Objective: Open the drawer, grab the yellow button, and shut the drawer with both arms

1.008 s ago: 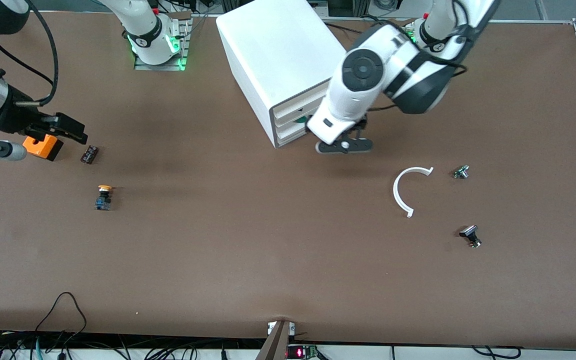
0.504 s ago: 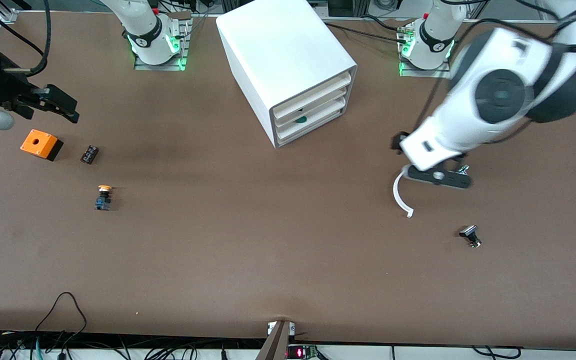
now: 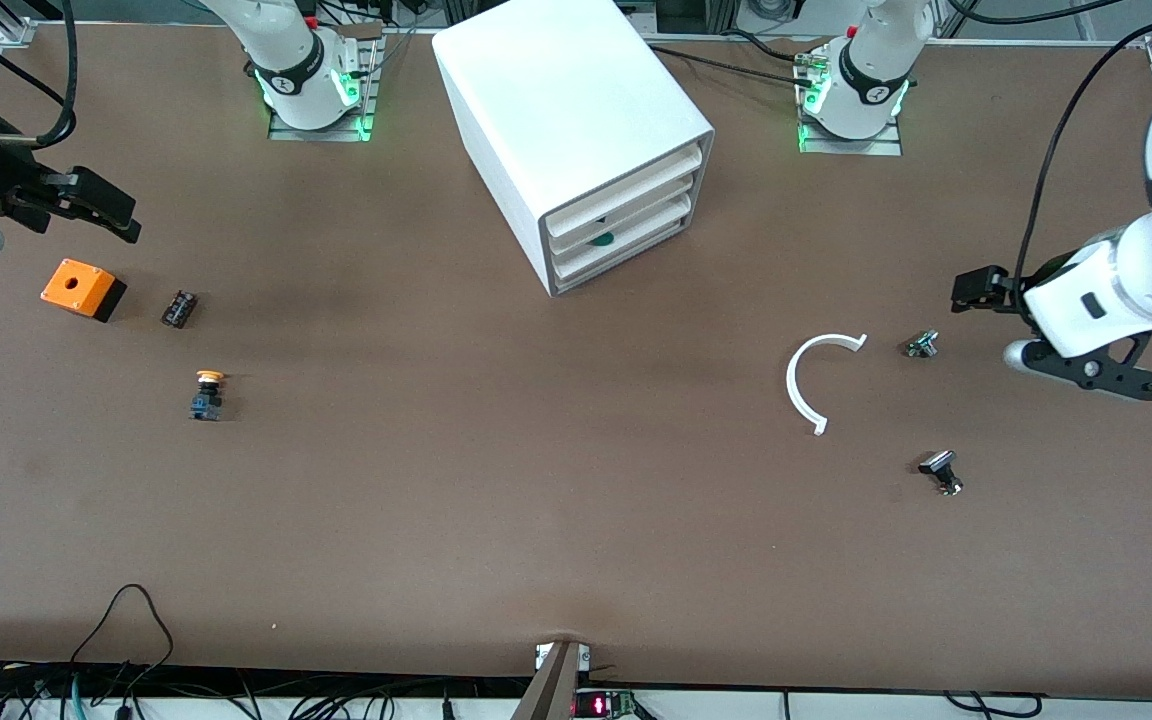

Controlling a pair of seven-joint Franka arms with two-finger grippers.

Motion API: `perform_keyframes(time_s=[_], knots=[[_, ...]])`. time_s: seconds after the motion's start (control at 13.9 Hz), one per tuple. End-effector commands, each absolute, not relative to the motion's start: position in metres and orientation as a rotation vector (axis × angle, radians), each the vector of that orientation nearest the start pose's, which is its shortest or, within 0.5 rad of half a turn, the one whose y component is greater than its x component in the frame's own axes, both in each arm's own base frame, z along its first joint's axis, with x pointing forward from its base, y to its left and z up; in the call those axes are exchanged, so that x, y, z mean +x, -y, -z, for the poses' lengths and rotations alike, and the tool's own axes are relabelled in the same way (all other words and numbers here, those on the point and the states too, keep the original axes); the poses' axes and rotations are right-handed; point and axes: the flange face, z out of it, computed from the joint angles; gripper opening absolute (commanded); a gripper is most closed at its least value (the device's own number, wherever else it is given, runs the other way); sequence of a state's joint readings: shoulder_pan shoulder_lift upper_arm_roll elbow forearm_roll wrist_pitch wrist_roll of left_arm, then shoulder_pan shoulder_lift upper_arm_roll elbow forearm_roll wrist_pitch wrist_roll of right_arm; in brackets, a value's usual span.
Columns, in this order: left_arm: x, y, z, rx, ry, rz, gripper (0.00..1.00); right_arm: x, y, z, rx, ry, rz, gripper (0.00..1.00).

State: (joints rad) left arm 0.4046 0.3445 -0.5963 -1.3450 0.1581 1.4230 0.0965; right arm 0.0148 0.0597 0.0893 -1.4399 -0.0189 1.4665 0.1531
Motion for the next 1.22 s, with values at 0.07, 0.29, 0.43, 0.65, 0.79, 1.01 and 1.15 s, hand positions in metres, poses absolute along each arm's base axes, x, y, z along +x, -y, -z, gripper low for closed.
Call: perform_keyframes(time_s=[0.07,0.29,0.43,0.65,0.79,1.01,1.15], knots=[[0.602,0.055,-0.562,-3.078,-0.463,-0.315,0.99,0.553,-0.054,-0.647,-3.163,-0.013,-0.057,1.0],[0.584,0.057,-0.562,-3.102,-0.352,-0.277,0.99,0.55,-0.053,-0.647,-3.164,-0.103,-0.095,1.0],[0.569,0.048,-0.558,-3.17,-0.251,-0.149,0.99,0.55,-0.05,-0.647,-3.159,-0.114,-0.094,1.0],[0.556,0.064,-0.56,-3.178,-0.048,0.038,0.99,0.553,-0.038,-0.645,-3.154,-0.14,-0.089,1.0],[0.545,0.052,-0.567,-3.177,0.0,0.107,0.99,0.553,-0.038,-0.644,-3.154,-0.145,-0.094,1.0],[0.535,0.053,-0.576,-3.17,0.006,0.077,0.99,0.553,-0.038,-0.644,-3.154,-0.145,-0.09,1.0],[0.53,0.052,-0.577,-3.164,-0.004,-0.042,0.99,0.553,-0.038,-0.645,-3.152,-0.147,-0.085,1.0]])
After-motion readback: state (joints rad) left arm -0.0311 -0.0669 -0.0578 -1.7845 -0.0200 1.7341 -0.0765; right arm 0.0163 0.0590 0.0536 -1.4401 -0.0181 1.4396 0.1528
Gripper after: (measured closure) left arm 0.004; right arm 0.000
